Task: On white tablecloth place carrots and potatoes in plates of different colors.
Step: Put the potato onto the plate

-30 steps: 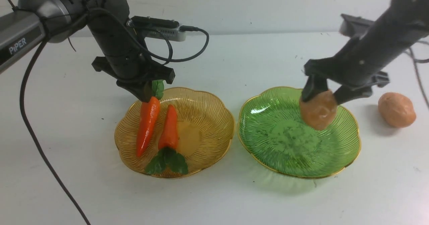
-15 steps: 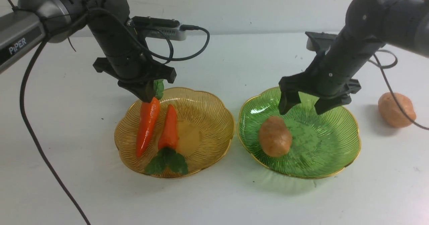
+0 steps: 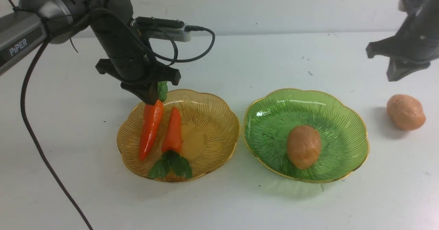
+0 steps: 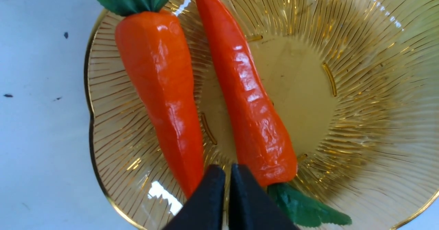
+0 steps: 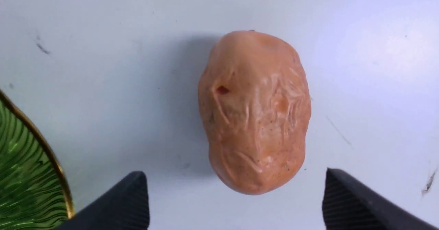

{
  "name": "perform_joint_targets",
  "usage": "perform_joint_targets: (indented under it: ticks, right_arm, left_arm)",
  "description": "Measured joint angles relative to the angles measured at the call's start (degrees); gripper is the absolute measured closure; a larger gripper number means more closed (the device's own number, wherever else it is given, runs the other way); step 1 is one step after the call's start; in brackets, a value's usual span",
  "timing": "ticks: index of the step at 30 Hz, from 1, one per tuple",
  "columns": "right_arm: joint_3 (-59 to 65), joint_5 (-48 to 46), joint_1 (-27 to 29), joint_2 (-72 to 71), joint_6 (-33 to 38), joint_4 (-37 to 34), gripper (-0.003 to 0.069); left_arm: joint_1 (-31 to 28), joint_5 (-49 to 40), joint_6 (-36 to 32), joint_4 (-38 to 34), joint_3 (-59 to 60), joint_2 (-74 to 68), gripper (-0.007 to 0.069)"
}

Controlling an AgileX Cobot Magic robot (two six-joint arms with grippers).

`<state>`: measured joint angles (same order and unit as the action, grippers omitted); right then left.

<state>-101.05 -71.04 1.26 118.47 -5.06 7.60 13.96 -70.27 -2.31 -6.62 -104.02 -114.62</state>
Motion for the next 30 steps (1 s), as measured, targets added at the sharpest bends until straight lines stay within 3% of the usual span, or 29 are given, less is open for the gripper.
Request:
perform_joint_targets:
  ticks: [3,8,12,15,20,23,27,30]
  right_arm:
    - [0.01,0.06,0.0,2.59,-0.98,1.98,-0.0027]
    - [0.01,1.2,0.0,7.58,-3.09,5.19,-0.0028]
    - [0.01,2.07,0.0,9.68,-3.17,5.79,0.0034]
    - [-0.13,1.47,0.0,9.84,-3.17,5.82,0.017]
    - [-4.63,0.95,0.0,8.36,-2.68,5.72,0.0166]
    - [-4.96,0.81,0.02,3.69,-2.47,0.9,0.0166]
    - [2.9,0.65,-0.88,-8.16,0.25,-17.3,0.0166]
    - [9.76,0.26,-5.76,-12.68,5.06,-21.61,0.0166]
  left_arm:
    - [0.0,0.0,0.0,0.0,0.0,0.0,0.0614]
    - [0.0,0.0,-0.02,0.0,0.0,0.0,0.0614]
    - [0.0,0.0,-0.02,0.0,0.0,0.0,0.0614]
    - [0.0,0.0,-0.02,0.0,0.0,0.0,0.0614]
    - [0.0,-0.05,-0.06,0.0,0.0,0.0,0.0614]
    - [0.0,-0.05,-0.06,0.0,0.0,0.0,0.0614]
    - [0.0,-0.05,-0.12,0.0,0.0,0.0,0.0614]
    - [0.0,-0.05,-0.3,0.05,0.0,0.0,0.0614]
